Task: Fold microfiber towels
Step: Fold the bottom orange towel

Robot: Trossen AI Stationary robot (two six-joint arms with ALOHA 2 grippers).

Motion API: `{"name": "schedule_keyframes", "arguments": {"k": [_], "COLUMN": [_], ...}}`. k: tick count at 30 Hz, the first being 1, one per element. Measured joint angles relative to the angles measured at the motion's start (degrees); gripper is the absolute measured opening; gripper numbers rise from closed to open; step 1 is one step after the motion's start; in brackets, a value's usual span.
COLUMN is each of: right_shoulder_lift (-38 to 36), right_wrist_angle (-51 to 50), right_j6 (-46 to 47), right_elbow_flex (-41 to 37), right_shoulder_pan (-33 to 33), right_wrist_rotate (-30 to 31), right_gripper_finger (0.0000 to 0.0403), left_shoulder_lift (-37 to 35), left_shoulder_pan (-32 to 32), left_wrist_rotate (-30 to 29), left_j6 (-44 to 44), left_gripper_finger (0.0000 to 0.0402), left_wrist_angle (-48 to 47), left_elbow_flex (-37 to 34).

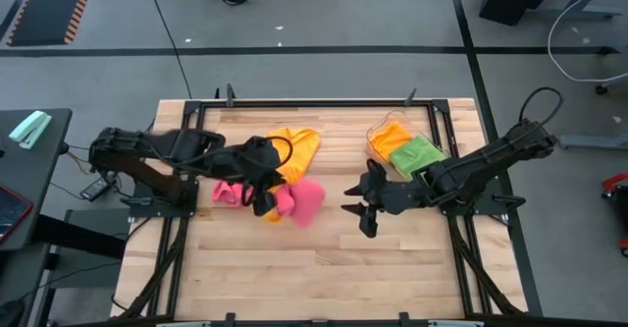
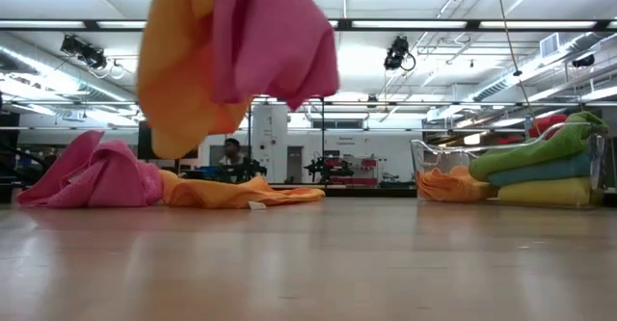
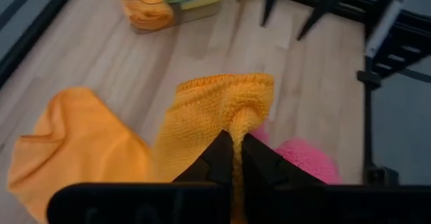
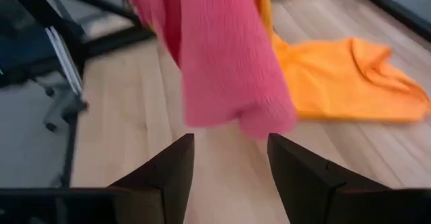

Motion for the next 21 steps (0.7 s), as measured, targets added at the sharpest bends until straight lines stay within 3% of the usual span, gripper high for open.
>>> {"name": "schedule_keyframes", "arguments": {"k": [9,14,21], "right_shoulder_lift": [0.0,2.9,7.0], "right_wrist_angle": [12.3,17.2,18.3], "right_j6": [-7.5,-12.5,-15.0], "right_elbow_flex": [0.0,0.0,0.0], "right_shoulder_pan": [-3.3,-5.5,-7.1], "right_wrist_rotate": [-0.8,-4.0,-5.3], "right_gripper_finger": [0.0234,0.0236,0.0234], "left_shoulder_lift": [0.0,0.0,0.0], "left_shoulder_pan": [-1.1,-1.1,-1.1], "left_wrist_rotate": [0.0,0.0,0.0], "left_j6": [-0.2,-0.7,-0.7], "left_gripper_finger": [0.0011,0.0028,0.001], "left_wrist_angle": [1.4,4.6,6.0], "left_elbow_flex": [0.0,0.0,0.0]}}
